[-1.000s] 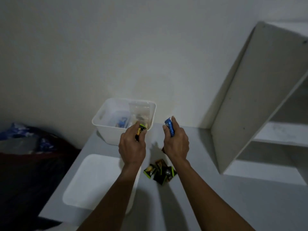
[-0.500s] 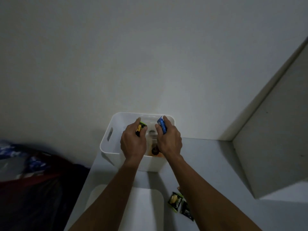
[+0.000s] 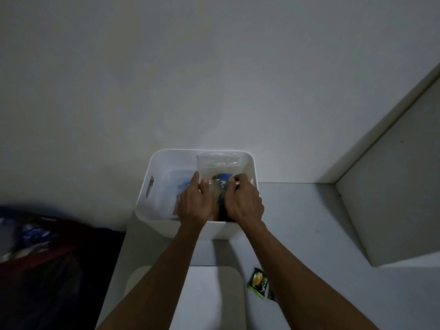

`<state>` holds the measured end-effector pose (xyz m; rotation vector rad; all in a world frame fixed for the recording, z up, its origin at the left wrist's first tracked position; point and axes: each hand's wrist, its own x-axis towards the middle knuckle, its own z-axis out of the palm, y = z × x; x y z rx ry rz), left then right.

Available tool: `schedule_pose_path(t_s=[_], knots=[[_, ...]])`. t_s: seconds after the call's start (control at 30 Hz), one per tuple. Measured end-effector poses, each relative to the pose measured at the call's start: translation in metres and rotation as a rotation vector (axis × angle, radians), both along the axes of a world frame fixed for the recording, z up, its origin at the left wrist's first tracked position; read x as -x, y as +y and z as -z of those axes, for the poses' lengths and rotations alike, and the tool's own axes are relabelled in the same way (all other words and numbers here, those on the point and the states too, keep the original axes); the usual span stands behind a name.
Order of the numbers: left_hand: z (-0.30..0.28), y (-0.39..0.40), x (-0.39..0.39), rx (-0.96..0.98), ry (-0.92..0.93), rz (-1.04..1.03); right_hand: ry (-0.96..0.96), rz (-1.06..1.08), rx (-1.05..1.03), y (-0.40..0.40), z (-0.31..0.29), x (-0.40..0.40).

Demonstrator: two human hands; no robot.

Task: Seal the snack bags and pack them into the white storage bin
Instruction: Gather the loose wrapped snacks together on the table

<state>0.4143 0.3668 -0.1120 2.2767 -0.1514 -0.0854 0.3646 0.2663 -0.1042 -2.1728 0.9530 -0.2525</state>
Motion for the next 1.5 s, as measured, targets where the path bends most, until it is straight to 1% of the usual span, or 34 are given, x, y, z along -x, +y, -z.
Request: schedule_pose_path(t_s=[0.07, 0.13, 0.3, 0.4, 0.5, 0.6, 0.67, 0.73, 0.83, 0.93, 1.0, 1.17, 1.23, 1.27, 1.37, 1.5], knots=[[-0.002, 0.001, 0.003, 0.026, -0.019, -0.016, 0.021, 0.021, 0.042, -0.001, -0.003, 0.005], [-0.003, 0.003, 0.006, 0.061, -0.024, -0.042, 0.000, 0.031, 0.088, -0.002, -0.007, 0.012], [-0.009, 0.010, 0.026, 0.155, -0.065, -0.098, -0.092, 0.024, 0.069, -0.013, -0.024, 0.045], [-0.021, 0.012, 0.056, 0.205, -0.129, -0.115, -0.155, 0.031, 0.038, -0.027, -0.033, 0.076], [-0.025, 0.007, 0.095, 0.211, -0.205, -0.123, -0.209, 0.048, 0.028, -0.045, -0.031, 0.112], [-0.017, -0.003, 0.139, 0.241, -0.281, -0.121, -0.224, 0.056, 0.019, -0.065, -0.017, 0.153], [-0.001, -0.012, 0.168, 0.256, -0.305, -0.089, -0.205, 0.052, 0.002, -0.078, -0.001, 0.180], [0.021, -0.020, 0.192, 0.209, -0.286, -0.029, -0.166, 0.033, -0.012, -0.085, 0.022, 0.205], [0.061, -0.031, 0.220, 0.060, -0.231, 0.058, -0.073, 0.014, -0.009, -0.088, 0.062, 0.234], [0.106, -0.040, 0.236, -0.083, -0.196, 0.173, 0.025, -0.035, 0.039, -0.080, 0.107, 0.253], [0.133, -0.046, 0.240, -0.144, -0.160, 0.217, 0.078, -0.072, 0.078, -0.072, 0.138, 0.258], [0.179, -0.061, 0.233, -0.282, -0.253, 0.391, 0.140, -0.166, 0.217, -0.062, 0.193, 0.251], [0.192, -0.067, 0.226, -0.357, -0.241, 0.470, 0.152, -0.197, 0.278, -0.065, 0.205, 0.250], [0.197, -0.070, 0.225, -0.384, -0.214, 0.485, 0.146, -0.195, 0.290, -0.068, 0.209, 0.251], [0.206, -0.080, 0.230, -0.423, -0.159, 0.416, 0.077, -0.140, 0.318, -0.081, 0.217, 0.253], [0.212, -0.085, 0.234, -0.527, -0.243, 0.363, 0.014, -0.073, 0.364, -0.106, 0.219, 0.253]])
